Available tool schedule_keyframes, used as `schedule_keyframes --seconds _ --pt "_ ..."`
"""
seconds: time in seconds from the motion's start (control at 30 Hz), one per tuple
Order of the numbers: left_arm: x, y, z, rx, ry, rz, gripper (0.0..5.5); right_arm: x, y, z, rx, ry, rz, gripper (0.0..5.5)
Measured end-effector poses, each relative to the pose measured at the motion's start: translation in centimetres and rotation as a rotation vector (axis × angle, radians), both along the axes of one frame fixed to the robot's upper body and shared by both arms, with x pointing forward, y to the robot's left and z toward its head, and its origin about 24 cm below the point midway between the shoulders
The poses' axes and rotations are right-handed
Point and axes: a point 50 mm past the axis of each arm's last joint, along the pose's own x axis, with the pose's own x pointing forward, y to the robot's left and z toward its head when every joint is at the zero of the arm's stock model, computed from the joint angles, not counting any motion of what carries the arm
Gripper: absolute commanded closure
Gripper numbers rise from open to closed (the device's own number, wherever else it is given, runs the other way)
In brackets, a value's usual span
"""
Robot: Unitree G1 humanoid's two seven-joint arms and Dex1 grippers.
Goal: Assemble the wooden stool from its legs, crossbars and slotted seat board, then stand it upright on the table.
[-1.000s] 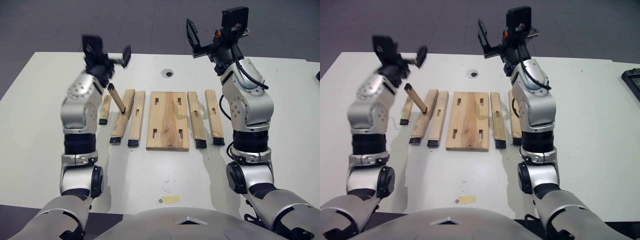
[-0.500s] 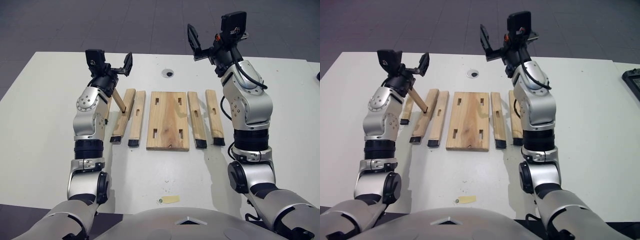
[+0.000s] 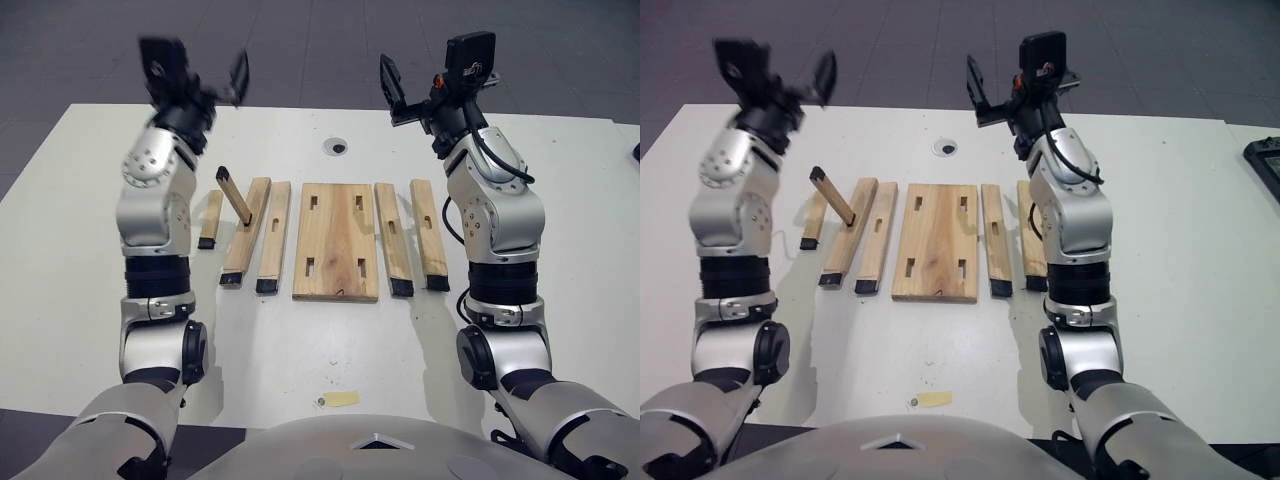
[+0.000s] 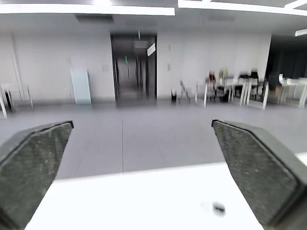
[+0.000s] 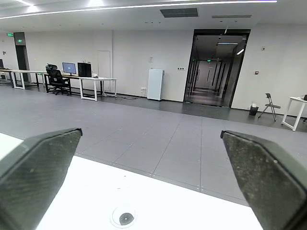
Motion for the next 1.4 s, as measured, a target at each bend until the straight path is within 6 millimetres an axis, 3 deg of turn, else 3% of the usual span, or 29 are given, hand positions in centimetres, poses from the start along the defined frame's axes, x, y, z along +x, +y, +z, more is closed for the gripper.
schedule_keyframes --seconds 0.03,0.4,0.47,0.6,0.7,0.77,0.87,0.97,1.2,1.4 --pt "-0.2 0.0 -1.7 0.008 0.055 0.011 0.13 0.0 0.0 0.0 0.0 0.001 -0.003 0.1" --pt "0.0 0.4 -1.7 0.021 -0.055 0.042 0.13 0.2 -0.1 -0.5 -0.003 0.017 0.003 0.1" --pt "-0.3 0.8 -0.7 0.006 -0.113 0.067 0.13 0.2 -0.1 -0.5 -0.004 0.02 0.002 0.1" --pt "-2.8 2.4 4.3 0.004 -0.331 0.16 0.13 0.3 -0.5 -0.9 -0.009 0.031 -0.011 0.1" --pt "-5.4 2.2 4.9 0.04 -0.354 0.147 0.13 0.2 -0.9 -1.4 -0.007 0.044 -0.025 0.1" --pt "-7.8 1.0 3.0 0.08 -0.262 0.093 0.13 0.1 -1.5 -1.6 -0.003 0.048 -0.048 0.1" --pt "-10.6 -0.1 0.0 -0.026 -0.077 0.039 0.13 -0.4 -2.7 -1.5 -0.004 0.038 -0.09 0.1" --pt "-11.6 -0.4 -0.9 -0.048 -0.003 0.044 0.13 -0.8 -3.5 -1.8 -0.003 0.049 -0.117 0.1" --pt "-14.8 -0.6 -6.5 -0.022 0.294 0.015 0.13 -1.6 -3.8 -2.6 -0.011 0.08 -0.125 0.1" --pt "-16.2 -0.2 -9.8 0.006 0.443 0.038 0.13 -1.8 -3.9 -2.9 -0.014 0.092 -0.123 0.1"
